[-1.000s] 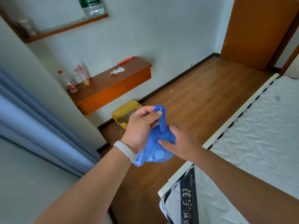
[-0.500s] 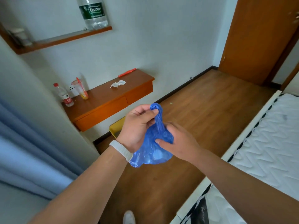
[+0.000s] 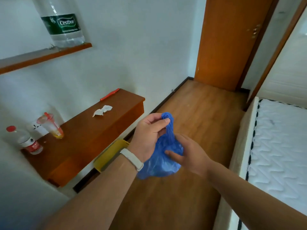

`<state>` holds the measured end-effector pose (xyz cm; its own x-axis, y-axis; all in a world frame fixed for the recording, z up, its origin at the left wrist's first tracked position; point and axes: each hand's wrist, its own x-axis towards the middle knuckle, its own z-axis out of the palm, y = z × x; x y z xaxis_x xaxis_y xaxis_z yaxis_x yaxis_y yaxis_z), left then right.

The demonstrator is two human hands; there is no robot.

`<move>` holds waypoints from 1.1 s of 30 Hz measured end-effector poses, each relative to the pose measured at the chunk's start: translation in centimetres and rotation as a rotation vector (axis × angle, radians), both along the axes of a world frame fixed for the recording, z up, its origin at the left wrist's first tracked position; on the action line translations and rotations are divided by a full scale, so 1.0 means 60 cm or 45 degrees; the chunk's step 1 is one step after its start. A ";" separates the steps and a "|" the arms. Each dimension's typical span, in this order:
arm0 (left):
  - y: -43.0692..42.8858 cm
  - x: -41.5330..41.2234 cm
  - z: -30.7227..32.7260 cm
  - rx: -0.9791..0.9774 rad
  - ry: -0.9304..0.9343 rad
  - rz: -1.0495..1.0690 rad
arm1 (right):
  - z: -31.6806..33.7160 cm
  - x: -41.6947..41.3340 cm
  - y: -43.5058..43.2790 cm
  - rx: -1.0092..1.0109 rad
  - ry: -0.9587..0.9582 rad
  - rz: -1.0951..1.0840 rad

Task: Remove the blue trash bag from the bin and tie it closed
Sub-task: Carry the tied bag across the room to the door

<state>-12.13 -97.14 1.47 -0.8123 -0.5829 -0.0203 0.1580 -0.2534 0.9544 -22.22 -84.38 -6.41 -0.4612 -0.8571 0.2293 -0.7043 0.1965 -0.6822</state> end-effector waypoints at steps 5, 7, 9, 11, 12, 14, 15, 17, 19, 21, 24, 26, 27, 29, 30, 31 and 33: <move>-0.083 -0.040 0.000 0.097 0.056 -0.108 | 0.009 -0.027 -0.068 0.015 -0.007 -0.081; -0.103 -0.061 -0.003 0.107 0.067 -0.156 | 0.008 -0.044 -0.083 0.037 0.021 -0.121; -0.118 -0.088 -0.004 0.106 0.073 -0.204 | 0.005 -0.065 -0.094 0.056 0.045 -0.155; -0.128 -0.118 -0.005 0.114 0.076 -0.248 | 0.000 -0.091 -0.100 0.069 0.067 -0.200; -0.134 -0.135 -0.006 0.116 0.073 -0.266 | -0.003 -0.105 -0.103 0.071 0.070 -0.225; -0.143 -0.173 -0.010 0.115 0.060 -0.295 | -0.011 -0.136 -0.108 0.067 0.067 -0.268; -0.148 -0.195 -0.013 0.111 0.055 -0.312 | -0.015 -0.154 -0.112 0.060 0.066 -0.285; -0.157 -0.243 -0.017 0.091 0.045 -0.345 | -0.023 -0.196 -0.119 0.048 0.065 -0.313; -0.166 -0.297 -0.021 0.072 0.040 -0.362 | -0.030 -0.247 -0.129 0.032 0.064 -0.336; -0.176 -0.354 -0.023 0.064 0.037 -0.372 | -0.035 -0.304 -0.140 0.025 0.067 -0.352; -0.187 -0.446 -0.021 0.072 0.002 -0.378 | -0.039 -0.393 -0.151 0.028 0.043 -0.371; -0.194 -0.505 -0.017 0.065 -0.026 -0.384 | -0.036 -0.450 -0.157 0.037 0.030 -0.372; -0.198 -0.533 -0.015 0.049 -0.033 -0.389 | -0.032 -0.477 -0.161 0.043 0.031 -0.375; -0.207 -0.588 -0.009 0.026 -0.025 -0.396 | -0.022 -0.530 -0.168 0.052 0.051 -0.379; -0.213 -0.614 -0.006 0.019 -0.019 -0.397 | -0.017 -0.556 -0.172 0.054 0.063 -0.381; -0.217 -0.640 -0.003 0.014 -0.014 -0.396 | -0.013 -0.580 -0.176 0.053 0.071 -0.386; -0.227 -0.686 0.004 0.007 0.001 -0.409 | -0.005 -0.622 -0.183 0.051 0.080 -0.409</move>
<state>-53.30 -110.74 1.72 -0.9547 -0.2967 -0.0222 0.0697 -0.2956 0.9528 -59.57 -95.33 -6.70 -0.6954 -0.6791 0.2351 -0.6427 0.4413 -0.6263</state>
